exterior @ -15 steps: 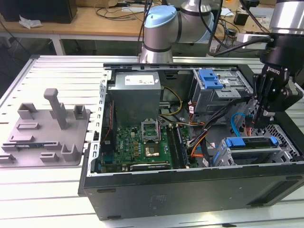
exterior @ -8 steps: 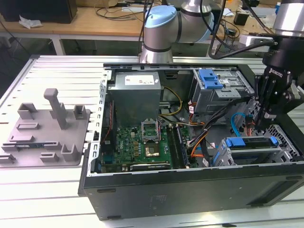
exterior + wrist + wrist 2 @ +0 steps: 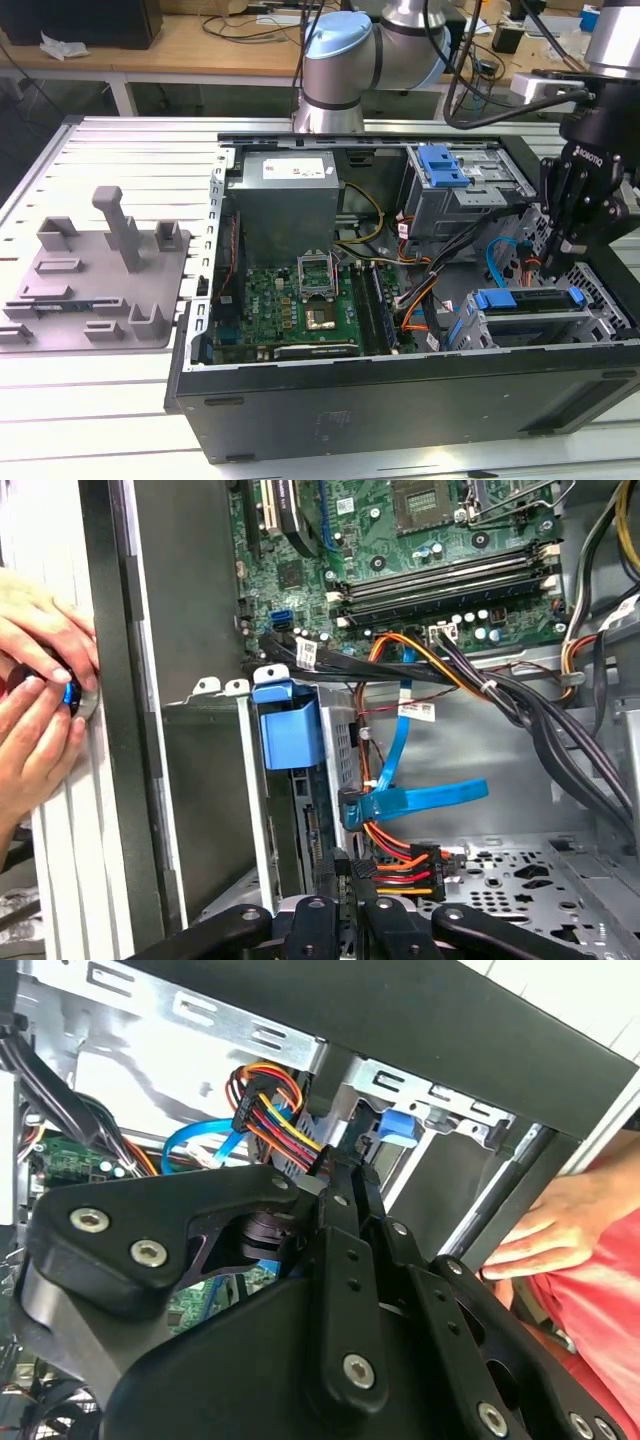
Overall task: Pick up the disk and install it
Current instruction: 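Insert the first disk wire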
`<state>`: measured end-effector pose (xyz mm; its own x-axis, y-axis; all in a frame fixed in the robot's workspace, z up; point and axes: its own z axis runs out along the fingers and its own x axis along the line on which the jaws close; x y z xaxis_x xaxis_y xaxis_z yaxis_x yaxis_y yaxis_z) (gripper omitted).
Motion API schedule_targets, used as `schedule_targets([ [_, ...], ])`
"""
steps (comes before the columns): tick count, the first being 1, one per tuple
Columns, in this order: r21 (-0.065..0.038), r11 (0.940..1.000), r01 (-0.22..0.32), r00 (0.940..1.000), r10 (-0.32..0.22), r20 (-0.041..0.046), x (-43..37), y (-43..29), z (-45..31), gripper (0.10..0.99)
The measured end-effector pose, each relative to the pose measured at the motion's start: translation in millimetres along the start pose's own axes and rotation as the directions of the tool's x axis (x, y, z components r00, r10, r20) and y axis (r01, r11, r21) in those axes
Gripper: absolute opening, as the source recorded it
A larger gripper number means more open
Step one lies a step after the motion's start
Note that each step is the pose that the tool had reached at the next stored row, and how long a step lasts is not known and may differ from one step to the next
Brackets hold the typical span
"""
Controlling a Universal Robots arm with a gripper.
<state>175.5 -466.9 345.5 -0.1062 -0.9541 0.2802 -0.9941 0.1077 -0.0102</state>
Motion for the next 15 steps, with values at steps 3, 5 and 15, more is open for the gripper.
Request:
schedule_targets([
  [3,0.0,1.0,0.009,0.9996,-0.009,0.0269,2.6,-0.3,0.2,0.165],
  [5,0.0,0.9999,0.013,0.9991,-0.013,0.0401,4.2,-0.5,0.4,0.165],
  [15,-0.003,0.9998,0.022,0.9954,-0.022,0.0938,21.4,-2.2,4.2,0.165],
])
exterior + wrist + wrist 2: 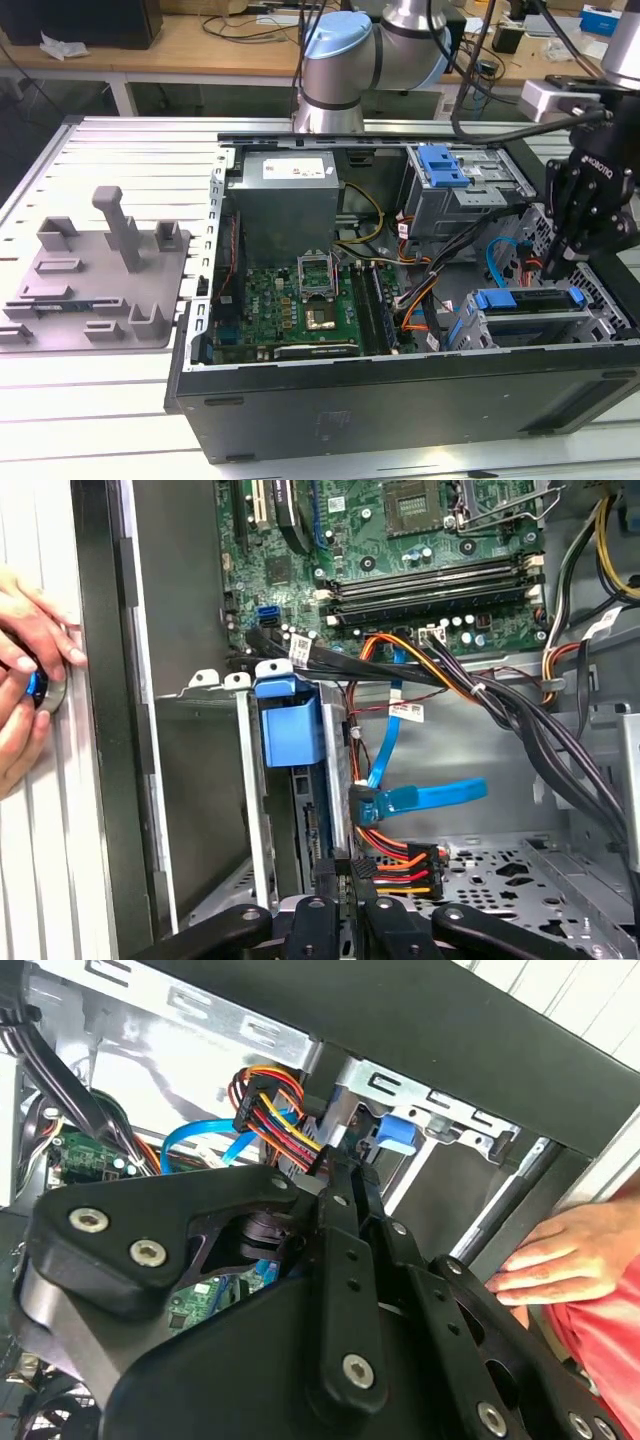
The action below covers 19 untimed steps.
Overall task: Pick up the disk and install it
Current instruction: 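Insert the first disk wire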
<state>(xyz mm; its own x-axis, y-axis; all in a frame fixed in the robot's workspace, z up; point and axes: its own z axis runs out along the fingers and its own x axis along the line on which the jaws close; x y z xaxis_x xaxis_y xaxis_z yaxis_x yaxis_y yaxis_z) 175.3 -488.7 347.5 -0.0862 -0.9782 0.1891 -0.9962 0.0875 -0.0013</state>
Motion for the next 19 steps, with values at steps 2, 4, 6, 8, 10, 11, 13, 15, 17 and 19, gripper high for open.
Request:
schedule_targets([
  [2,-0.001,1.0,0.0,0.9999,0.0,0.0133,4.9,-0.2,0.9,0.165],
  [4,-0.003,1.0,0.001,0.9994,-0.001,0.0337,9.5,-0.3,1.9,0.165],
  [6,-0.004,1.0,0.001,0.9991,-0.001,0.0417,10.1,-0.4,1.9,0.165],
  [8,-0.004,1.0,0.001,0.9991,-0.001,0.0424,10.1,-0.3,2.0,0.165],
  [10,-0.004,1.0,0.001,0.9991,-0.001,0.0427,10.2,-0.3,2.0,0.165],
  [11,-0.004,1.0,0.001,0.9991,-0.001,0.0426,10.4,-0.3,2.0,0.165],
  [13,-0.004,1.0,0.001,0.9991,-0.001,0.0427,11.7,-0.4,1.9,0.165],
  [15,-0.003,1.0,0.002,0.9991,-0.002,0.0428,13.1,0.6,1.4,0.165],
  [17,-0.003,1.0,0.004,0.999,-0.003,0.0437,14.4,2.1,0.5,0.165],
  [19,-0.003,1.0,0.006,0.999,-0.006,0.0435,16.5,2.3,-0.6,0.165],
])
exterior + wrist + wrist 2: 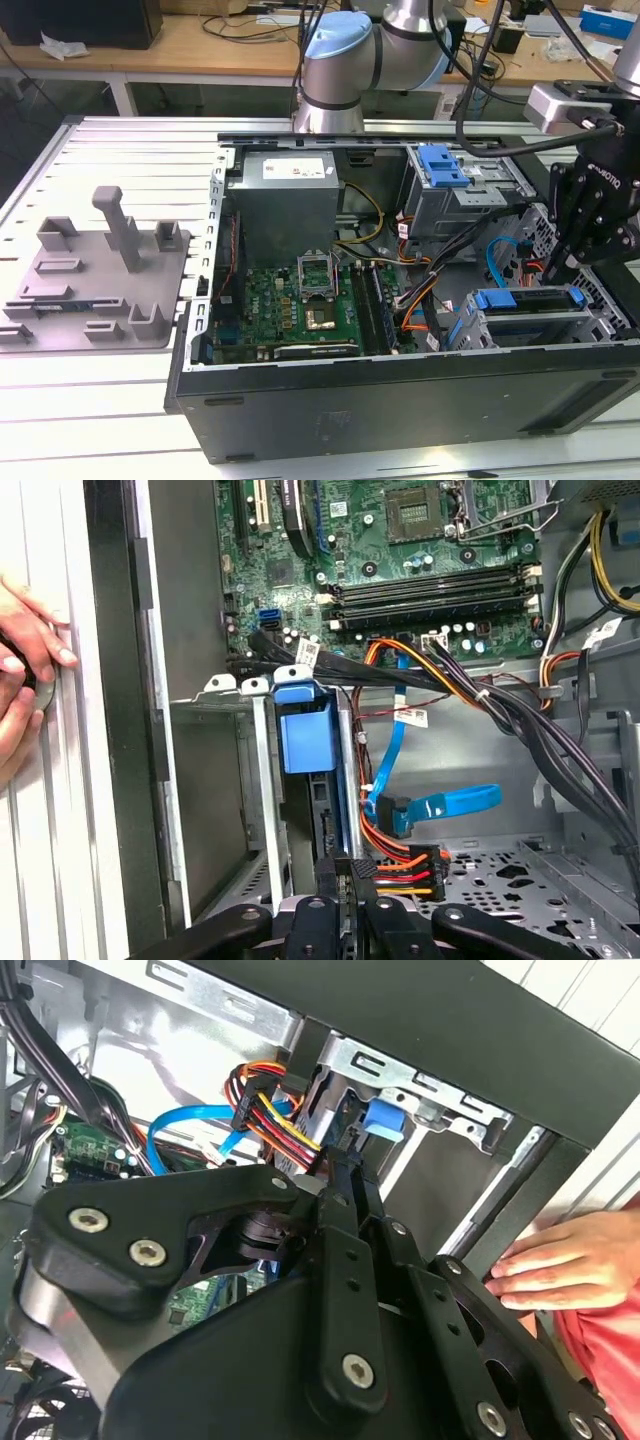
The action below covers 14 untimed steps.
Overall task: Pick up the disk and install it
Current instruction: 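Insert the first disk wire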
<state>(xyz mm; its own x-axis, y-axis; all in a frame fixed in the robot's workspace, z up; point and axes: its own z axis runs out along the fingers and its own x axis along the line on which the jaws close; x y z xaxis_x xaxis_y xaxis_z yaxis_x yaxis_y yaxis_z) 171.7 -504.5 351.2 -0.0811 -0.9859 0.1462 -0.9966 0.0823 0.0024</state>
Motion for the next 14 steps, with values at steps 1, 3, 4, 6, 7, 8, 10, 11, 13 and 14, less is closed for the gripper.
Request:
schedule_targets([
  [1,0.0,1.0,0.001,1.0,-0.001,0.0,1.1,0.0,0.1,0.165],
  [3,0.0,1.0,0.001,1.0,-0.001,0.0,2.9,-0.2,0.4,0.165],
  [4,0.0,1.0,0.001,1.0,-0.001,0.0001,3.3,-0.2,0.5,0.165],
  [6,0.001,1.0,0.005,1.0,-0.005,0.0001,3.5,-0.1,0.6,0.165],
  [7,0.001,1.0,0.007,1.0,-0.007,0.0001,3.6,-0.2,0.6,0.165],
  [8,0.001,0.9999,0.011,0.9999,-0.011,0.0,3.7,-0.1,0.6,0.165],
  [10,0.003,0.9998,0.017,0.9998,-0.017,-0.0001,3.7,-0.2,0.6,0.165],
  [11,0.003,0.9997,0.023,0.9997,-0.023,-0.0002,3.7,-0.2,0.6,0.165],
  [13,0.004,0.9996,0.028,0.9996,-0.028,-0.0001,3.7,-0.2,0.6,0.165],
  [14,0.005,0.9994,0.035,0.9994,-0.035,-0.0001,3.7,-0.2,0.7,0.165],
])
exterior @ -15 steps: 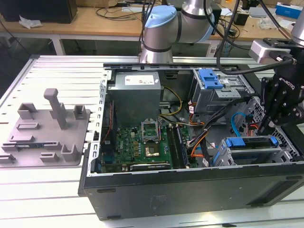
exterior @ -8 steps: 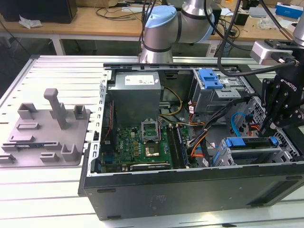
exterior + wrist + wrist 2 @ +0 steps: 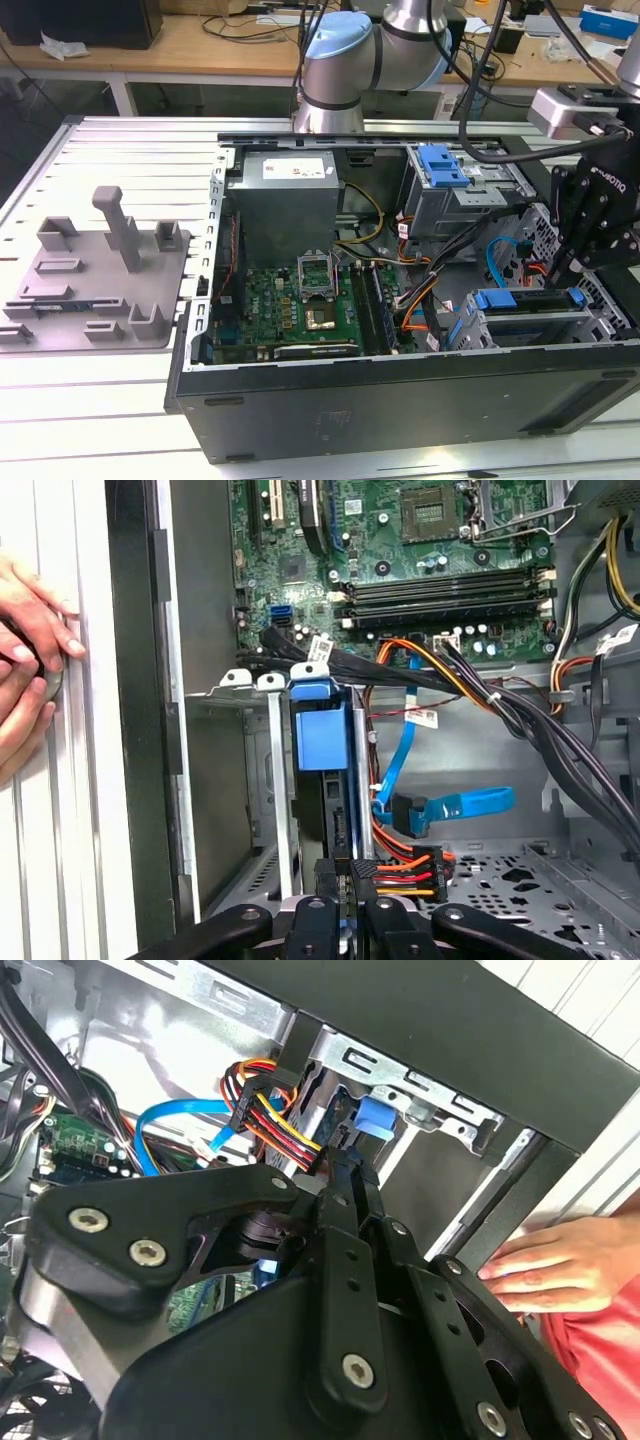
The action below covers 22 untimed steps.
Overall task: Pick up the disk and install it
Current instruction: 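Insert the first disk wire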
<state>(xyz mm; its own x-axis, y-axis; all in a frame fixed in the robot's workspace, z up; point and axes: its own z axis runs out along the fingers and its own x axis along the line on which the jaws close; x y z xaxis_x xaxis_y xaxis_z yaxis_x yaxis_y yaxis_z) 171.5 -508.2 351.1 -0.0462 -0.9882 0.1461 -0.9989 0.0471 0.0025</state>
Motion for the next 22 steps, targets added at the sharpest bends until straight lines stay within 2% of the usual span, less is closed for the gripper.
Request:
schedule_targets([
  [22,0.002,0.9999,0.012,0.9999,-0.012,-0.0002,-1.1,0.9,0.0,0.165],
])
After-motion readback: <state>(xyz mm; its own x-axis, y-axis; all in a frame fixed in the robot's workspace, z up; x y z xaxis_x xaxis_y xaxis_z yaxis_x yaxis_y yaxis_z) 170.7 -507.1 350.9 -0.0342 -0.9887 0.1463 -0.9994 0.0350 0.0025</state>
